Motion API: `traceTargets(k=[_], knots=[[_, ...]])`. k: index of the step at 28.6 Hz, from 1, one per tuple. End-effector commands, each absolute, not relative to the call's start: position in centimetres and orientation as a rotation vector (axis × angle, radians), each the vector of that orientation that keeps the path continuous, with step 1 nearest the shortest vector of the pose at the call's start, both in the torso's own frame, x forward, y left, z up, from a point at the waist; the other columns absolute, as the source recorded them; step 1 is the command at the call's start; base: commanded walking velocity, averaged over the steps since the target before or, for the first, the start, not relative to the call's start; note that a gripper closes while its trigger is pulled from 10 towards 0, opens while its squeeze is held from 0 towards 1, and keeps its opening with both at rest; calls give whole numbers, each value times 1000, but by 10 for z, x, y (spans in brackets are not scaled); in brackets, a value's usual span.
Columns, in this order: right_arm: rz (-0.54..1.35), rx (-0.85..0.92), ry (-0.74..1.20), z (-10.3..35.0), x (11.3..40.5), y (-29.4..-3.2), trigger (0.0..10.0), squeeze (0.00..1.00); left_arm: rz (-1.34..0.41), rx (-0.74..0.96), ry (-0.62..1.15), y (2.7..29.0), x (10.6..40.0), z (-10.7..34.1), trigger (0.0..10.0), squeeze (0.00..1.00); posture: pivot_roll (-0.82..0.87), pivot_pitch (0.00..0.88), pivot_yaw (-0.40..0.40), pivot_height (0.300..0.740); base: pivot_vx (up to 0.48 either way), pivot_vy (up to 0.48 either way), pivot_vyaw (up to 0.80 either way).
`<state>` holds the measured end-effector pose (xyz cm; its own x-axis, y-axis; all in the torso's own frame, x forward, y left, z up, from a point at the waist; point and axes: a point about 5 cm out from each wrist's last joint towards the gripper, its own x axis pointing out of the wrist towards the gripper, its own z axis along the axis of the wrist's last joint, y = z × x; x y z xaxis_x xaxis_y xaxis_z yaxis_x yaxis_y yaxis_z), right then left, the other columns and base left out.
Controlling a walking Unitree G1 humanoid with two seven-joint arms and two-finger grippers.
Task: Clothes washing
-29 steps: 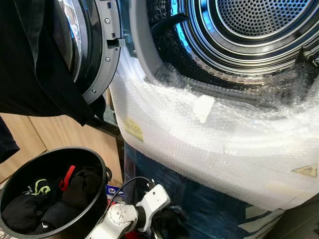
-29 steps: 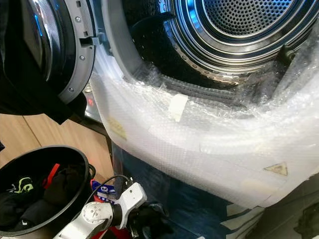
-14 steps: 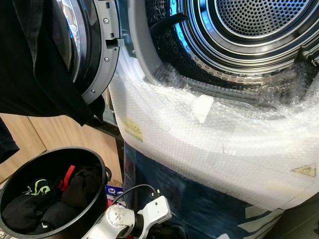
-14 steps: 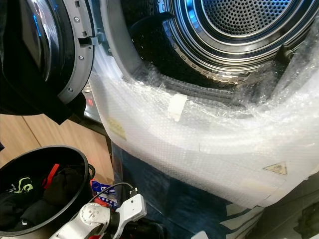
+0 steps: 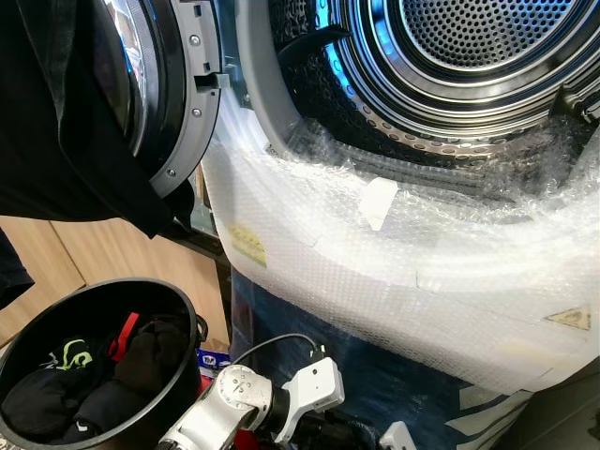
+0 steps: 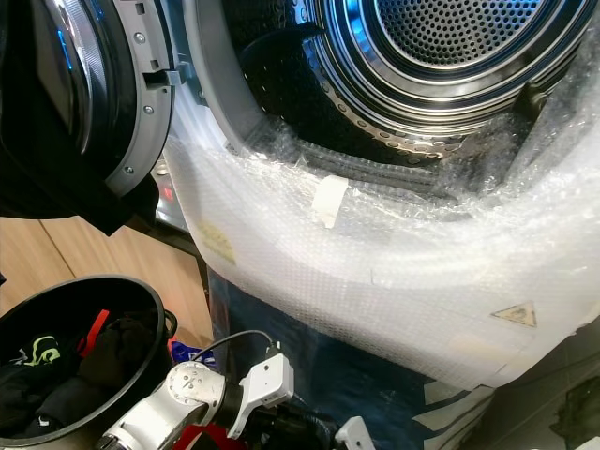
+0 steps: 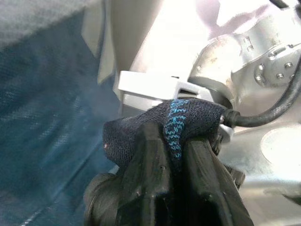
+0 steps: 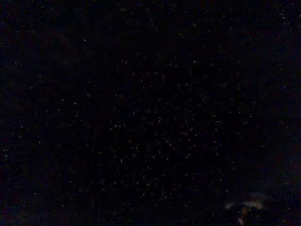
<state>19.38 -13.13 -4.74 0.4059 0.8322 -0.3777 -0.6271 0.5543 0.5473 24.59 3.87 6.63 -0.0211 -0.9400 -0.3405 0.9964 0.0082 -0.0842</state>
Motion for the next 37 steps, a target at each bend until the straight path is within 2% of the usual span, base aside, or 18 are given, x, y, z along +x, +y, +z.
traceTargets(k=[1,10,12,15,28,29,30,37], knots=[[973,338,641,-41,202,-125,10000,0,-1578,205,325,34,242,69,10000,0,-24,0,11,740,0,0,0],[855,369,631,-41,210,-124,10000,0,-1567,187,324,36,241,72,10000,0,-23,0,12,740,0,0,0],[802,278,660,-47,208,-128,10000,0,-1549,194,314,37,242,73,10000,0,-24,0,12,740,0,0,0],[740,244,687,-51,206,-132,10000,0,-1528,187,305,37,243,73,10000,0,-23,0,10,740,0,0,0],[659,323,707,-60,194,-132,10000,0,-1497,112,299,34,245,80,10000,0,-19,0,15,740,0,0,0],[647,341,697,-60,195,-131,3020,0,-1495,112,302,34,244,80,10000,0,-19,0,16,740,0,0,0],[639,355,691,-59,195,-131,0,0,-1493,114,305,34,244,79,10000,0,-19,0,16,740,0,0,0],[649,374,673,-57,198,-127,0,0,-1502,127,320,32,241,76,10000,0,-22,0,17,740,0,0,0]])
